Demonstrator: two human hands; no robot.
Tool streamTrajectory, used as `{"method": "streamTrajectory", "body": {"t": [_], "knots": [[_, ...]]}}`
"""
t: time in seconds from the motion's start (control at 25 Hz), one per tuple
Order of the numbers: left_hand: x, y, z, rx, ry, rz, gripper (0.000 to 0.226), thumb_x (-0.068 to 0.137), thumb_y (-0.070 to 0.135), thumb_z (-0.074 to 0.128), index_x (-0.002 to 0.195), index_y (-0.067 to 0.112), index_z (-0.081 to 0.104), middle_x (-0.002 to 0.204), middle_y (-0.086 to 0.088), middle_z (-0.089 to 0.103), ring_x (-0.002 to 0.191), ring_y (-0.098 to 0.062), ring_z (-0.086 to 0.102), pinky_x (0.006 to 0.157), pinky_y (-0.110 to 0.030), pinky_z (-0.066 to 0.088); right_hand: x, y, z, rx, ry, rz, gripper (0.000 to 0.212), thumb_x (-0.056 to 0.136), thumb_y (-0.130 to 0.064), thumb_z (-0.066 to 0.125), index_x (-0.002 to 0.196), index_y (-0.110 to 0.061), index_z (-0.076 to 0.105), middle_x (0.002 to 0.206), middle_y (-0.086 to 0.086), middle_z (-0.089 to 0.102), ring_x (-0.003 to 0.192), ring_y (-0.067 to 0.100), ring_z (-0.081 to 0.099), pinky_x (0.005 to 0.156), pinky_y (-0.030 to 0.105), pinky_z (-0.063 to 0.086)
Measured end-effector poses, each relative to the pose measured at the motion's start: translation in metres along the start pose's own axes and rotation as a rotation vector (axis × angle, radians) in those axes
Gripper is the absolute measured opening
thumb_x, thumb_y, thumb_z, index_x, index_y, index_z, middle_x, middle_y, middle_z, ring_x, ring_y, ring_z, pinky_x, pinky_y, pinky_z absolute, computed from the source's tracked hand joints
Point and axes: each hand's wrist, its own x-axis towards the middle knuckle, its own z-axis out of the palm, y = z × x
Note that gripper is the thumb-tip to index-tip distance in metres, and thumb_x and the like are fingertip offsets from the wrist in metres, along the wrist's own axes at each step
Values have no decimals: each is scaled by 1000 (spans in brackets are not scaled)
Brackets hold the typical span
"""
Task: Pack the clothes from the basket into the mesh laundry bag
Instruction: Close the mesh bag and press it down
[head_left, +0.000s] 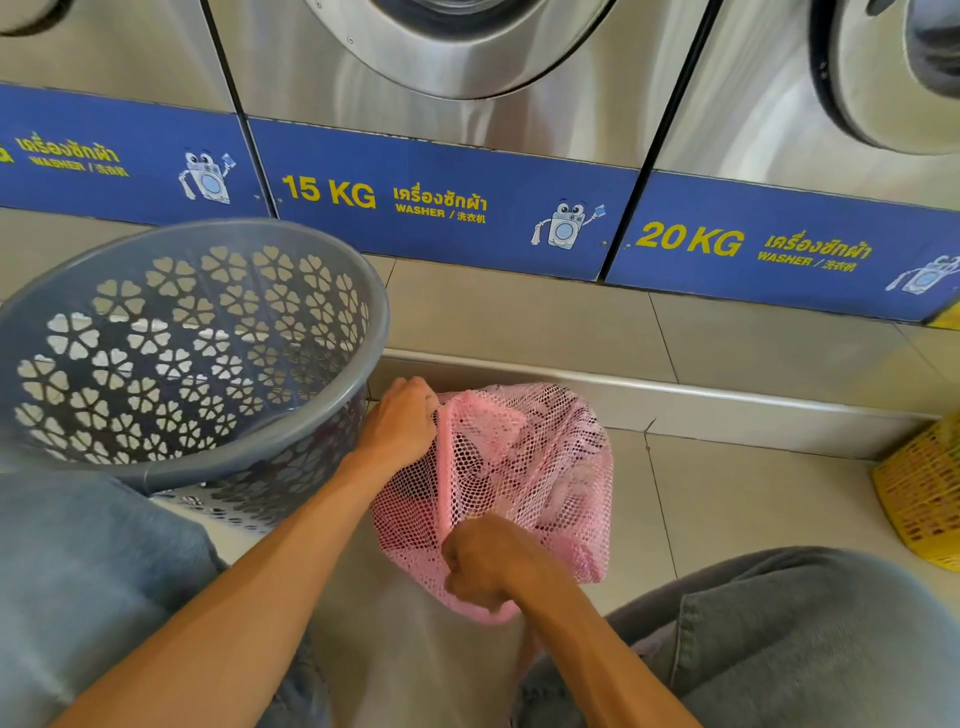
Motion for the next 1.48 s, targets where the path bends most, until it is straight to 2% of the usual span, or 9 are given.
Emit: {"method": "streamTrajectory", "body": {"t": [0.2, 0.4, 0.72, 0.84, 1.0, 1.12, 1.24, 1.36, 1.48], "knots": [[4, 5, 0, -95, 105, -52, 20, 95, 6, 47, 80, 18, 53, 97, -1, 55, 85, -18, 55, 71, -32, 44, 4, 15, 2, 76, 59, 53, 11, 90, -20, 59, 89, -11, 67, 87, 9, 71, 72, 22, 67, 72, 38, 62], [7, 16, -8, -743, 10, -272, 24, 104, 19, 39, 102, 10, 60, 88, 0, 59, 80, -13, 53, 67, -25, 42, 5, 35, 9, 200, 311, 293, 18, 99, -26, 50, 98, -20, 66, 82, -2, 65, 70, 16, 61, 70, 30, 57], [-42, 4, 32, -316, -368, 18, 21, 101, 18, 46, 116, 20, 60, 105, 1, 66, 87, -13, 61, 77, -35, 55, 19, 45, 18, 696, 691, 327, 21, 102, -30, 49, 108, -19, 65, 88, -1, 74, 63, 12, 67, 64, 29, 56], [-60, 3, 48, -352, -518, 58, 42, 88, 15, 64, 126, 27, 50, 109, 13, 61, 88, -5, 60, 68, -19, 51, 21, 40, 20, 687, 787, 267, 21, 102, -31, 51, 105, -18, 68, 86, -2, 74, 62, 7, 64, 58, 23, 49], [-56, -7, 58, -210, -224, 63, 15, 99, 22, 55, 111, 24, 63, 98, 7, 68, 84, -10, 68, 73, -33, 60, 17, 42, 14, 651, 610, 214, 23, 97, -37, 58, 113, -23, 68, 103, 0, 76, 79, 14, 69, 76, 31, 56], [-42, -14, 49, -260, -82, -190, 31, 106, 29, 40, 127, 19, 59, 81, 2, 64, 58, -10, 57, 51, -24, 49, 6, 57, 6, 449, 465, 362, 46, 79, -57, 72, 114, -28, 63, 114, -8, 69, 93, 15, 65, 84, 35, 55], [-33, -13, 38, -438, -22, -446, 46, 107, 28, 33, 152, 19, 35, 75, 6, 51, 58, -7, 47, 48, -18, 39, -4, 71, 12, 237, 243, 556, 76, 70, -59, 79, 132, -27, 49, 131, 4, 56, 114, 25, 59, 91, 40, 53], [-31, -9, 35, -725, 17, -669, 47, 107, 22, 36, 153, 15, 34, 124, -10, 60, 109, -25, 60, 87, -38, 53, -3, 73, 25, 229, 167, 635, 62, 87, -42, 70, 140, -26, 43, 129, 2, 61, 116, 24, 61, 94, 38, 51], [-33, -9, 35, -784, 74, -699, 50, 104, 11, 38, 153, 22, 33, 158, -5, 34, 142, -31, 37, 112, -47, 38, 1, 70, 26, 199, 158, 642, 37, 97, -32, 59, 133, -26, 54, 120, -1, 67, 110, 21, 65, 93, 37, 52]]}}
